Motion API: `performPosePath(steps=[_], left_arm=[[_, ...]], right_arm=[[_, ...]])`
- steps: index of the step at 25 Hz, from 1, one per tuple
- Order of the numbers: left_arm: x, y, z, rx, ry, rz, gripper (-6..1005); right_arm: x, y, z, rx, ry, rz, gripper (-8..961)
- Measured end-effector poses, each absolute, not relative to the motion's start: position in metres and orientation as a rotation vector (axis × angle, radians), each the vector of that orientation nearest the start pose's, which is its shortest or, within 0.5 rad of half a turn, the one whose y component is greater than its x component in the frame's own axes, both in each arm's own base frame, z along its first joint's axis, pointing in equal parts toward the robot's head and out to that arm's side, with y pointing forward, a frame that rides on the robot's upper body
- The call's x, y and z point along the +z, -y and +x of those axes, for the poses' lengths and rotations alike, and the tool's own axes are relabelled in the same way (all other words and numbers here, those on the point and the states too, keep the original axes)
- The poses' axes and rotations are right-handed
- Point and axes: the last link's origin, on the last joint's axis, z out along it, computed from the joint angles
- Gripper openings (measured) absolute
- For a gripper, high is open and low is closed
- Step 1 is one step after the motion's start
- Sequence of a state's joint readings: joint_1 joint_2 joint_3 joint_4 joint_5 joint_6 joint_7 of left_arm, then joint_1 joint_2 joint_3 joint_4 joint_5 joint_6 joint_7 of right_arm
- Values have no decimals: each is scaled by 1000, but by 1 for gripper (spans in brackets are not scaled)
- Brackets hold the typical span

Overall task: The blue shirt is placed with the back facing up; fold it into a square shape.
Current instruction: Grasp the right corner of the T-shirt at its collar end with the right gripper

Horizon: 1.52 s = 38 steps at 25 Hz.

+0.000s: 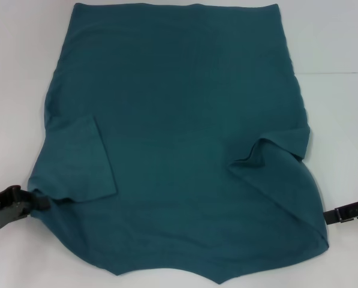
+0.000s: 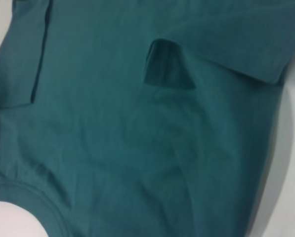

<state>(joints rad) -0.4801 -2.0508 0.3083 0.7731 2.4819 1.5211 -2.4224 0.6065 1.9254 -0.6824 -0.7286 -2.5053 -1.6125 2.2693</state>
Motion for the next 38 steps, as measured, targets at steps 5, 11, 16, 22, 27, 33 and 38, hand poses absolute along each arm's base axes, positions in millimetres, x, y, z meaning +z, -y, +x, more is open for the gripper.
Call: performPosePath(steps=[5, 11, 16, 22, 27, 33, 38], left_arm=[[49, -303, -354, 647, -2526, 2261, 21], [49, -303, -354, 647, -2525, 2260, 21], [49, -303, -353, 647, -2525, 2259, 22], [49, -303, -353, 648, -2525, 2257, 22], [49, -304, -353, 649, -2526, 2257, 23], [49, -304, -353, 651, -2528, 2259, 23], [49, -304, -354, 653, -2532, 2257, 22]], right_arm=[[55, -338, 314, -19, -1674, -2424, 550], [47, -340, 312, -42, -1655, -2433, 550], [41, -342, 310, -74, -1629, -2444, 549], [36, -344, 309, -106, -1625, -2441, 549], [28, -344, 306, -118, -1642, -2457, 549], [21, -345, 300, -116, -1637, -2480, 549], [13, -345, 294, -132, -1631, -2510, 549]])
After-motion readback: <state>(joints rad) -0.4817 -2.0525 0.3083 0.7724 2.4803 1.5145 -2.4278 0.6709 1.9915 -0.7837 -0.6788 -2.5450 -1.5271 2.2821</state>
